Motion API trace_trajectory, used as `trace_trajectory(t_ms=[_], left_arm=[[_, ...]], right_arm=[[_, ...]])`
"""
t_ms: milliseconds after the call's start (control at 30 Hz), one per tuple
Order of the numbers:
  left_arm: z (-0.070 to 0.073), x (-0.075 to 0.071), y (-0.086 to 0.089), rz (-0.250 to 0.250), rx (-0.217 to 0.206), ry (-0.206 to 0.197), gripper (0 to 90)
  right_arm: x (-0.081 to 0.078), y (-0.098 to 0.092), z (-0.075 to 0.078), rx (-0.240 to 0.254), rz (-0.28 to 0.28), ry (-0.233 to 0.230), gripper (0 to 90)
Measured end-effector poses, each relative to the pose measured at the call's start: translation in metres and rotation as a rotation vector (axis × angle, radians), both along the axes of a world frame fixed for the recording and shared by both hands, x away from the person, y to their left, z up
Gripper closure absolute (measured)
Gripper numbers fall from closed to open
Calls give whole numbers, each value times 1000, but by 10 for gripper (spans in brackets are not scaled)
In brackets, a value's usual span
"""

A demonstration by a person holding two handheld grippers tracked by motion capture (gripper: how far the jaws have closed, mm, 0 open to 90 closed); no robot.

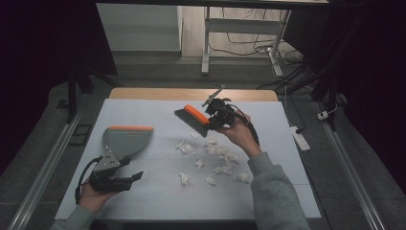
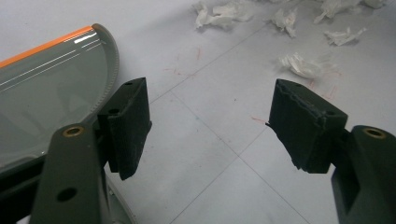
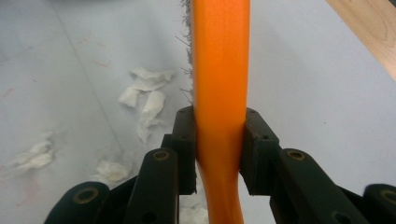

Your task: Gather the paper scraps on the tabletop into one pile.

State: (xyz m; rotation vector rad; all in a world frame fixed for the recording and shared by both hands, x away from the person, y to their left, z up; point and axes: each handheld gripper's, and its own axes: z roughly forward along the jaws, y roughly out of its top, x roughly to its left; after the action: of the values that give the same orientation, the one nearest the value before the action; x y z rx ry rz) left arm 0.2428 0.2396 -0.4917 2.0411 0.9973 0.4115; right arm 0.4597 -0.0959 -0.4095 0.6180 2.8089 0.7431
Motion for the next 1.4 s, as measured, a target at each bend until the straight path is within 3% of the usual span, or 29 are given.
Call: trace_trajectory(t_ms=[167, 233, 333, 433, 533, 633, 733, 833, 900, 1000, 1133, 1267, 1400], left_arm=[[0, 0, -1, 1, 2, -1, 298], [0, -1, -1, 1, 2, -2, 298], [0, -1, 0, 1, 3, -2, 298], [-1, 0, 0, 3, 1, -1, 298], [-1, -1, 0, 0, 3, -2, 298], [-1, -1, 0, 0, 0, -1, 298], [-1, 0, -1, -3, 0, -1, 298], [-1, 0, -2, -6, 1, -1, 298], [-1, 1, -3, -8, 1, -1, 298], [0, 1, -4, -11, 5, -4, 298], [0, 0, -5, -16, 8, -8, 298], [0, 0, -3, -10, -1, -7, 298], [0, 0, -3, -11, 1, -6, 298]], right_arm=[[-9, 14, -1, 75, 9, 65, 708], [-11, 23, -5, 111, 12, 121, 708], [-17, 41, -16, 120, 28, 182, 708], [-22, 59, -31, 76, 39, 223, 708], [-20, 65, -45, 33, 1, 269, 708], [-13, 56, -53, -30, -69, 281, 708], [-6, 35, -50, -36, -161, 306, 708], [-2, 11, -46, -53, -211, 292, 708], [-4, 1, -39, 1, -192, 295, 707], [-7, -4, -22, 96, -203, 212, 707], [4, -5, -14, 137, -224, 170, 707], [22, 0, -20, 56, -243, 76, 707], [43, 4, -30, 28, -243, 76, 708]])
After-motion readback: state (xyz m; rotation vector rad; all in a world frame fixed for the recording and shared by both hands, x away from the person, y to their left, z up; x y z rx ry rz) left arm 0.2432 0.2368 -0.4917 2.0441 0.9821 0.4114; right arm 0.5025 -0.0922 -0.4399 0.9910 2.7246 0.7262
